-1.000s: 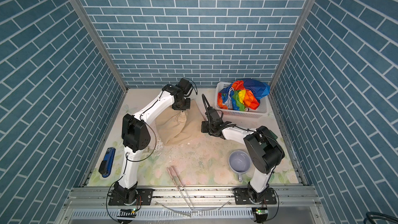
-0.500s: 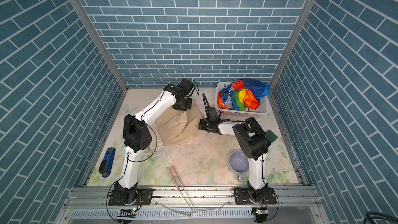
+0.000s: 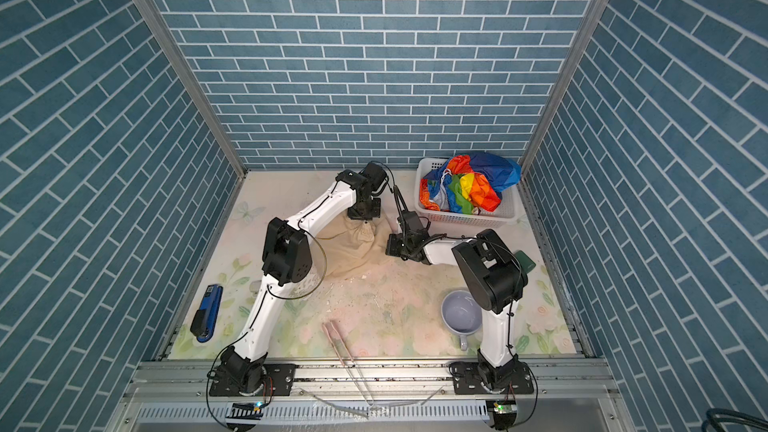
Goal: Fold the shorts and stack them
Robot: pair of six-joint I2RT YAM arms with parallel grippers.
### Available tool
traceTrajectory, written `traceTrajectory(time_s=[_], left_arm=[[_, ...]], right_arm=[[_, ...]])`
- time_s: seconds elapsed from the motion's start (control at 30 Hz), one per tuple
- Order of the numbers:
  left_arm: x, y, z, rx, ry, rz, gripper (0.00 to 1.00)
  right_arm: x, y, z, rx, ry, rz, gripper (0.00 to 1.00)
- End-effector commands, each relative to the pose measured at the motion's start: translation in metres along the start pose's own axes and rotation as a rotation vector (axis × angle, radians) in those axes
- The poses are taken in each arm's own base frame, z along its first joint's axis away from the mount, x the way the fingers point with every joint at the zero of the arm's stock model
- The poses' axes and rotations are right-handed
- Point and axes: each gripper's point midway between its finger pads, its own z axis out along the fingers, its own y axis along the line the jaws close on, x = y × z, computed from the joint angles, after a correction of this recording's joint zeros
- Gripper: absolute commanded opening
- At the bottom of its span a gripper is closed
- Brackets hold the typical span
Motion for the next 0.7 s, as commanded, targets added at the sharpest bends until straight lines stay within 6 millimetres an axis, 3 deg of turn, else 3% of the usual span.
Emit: traceTrajectory(time_s=[0.0, 0.3, 0.33, 0.5, 0.67], left_arm=[[-0.005, -0.006, -0.004, 0.012, -0.017, -0.019, 0.00], [0.000, -0.006, 0.012, -0.006, 0.007, -0.020, 0.00], [0.001, -0.006, 0.013, -0.005, 0.013, -0.023, 0.04], [0.001, -0.016, 0.006, 0.030, 0.008, -0.024, 0.52], [-0.010, -0.045, -0.026, 0.170, -0.047, -0.011, 0.66]], right_arm=[[0.014, -0.009, -0.007, 0.021, 0.030, 0.009, 0.00], [0.025, -0.020, -0.020, 0.053, 0.032, -0.010, 0.00], [0.025, -0.021, -0.022, 0.055, 0.030, -0.010, 0.00], [0.021, -0.019, -0.030, 0.049, 0.003, -0.009, 0.00], [0.020, -0.021, -0.041, 0.071, -0.009, -0.016, 0.00]])
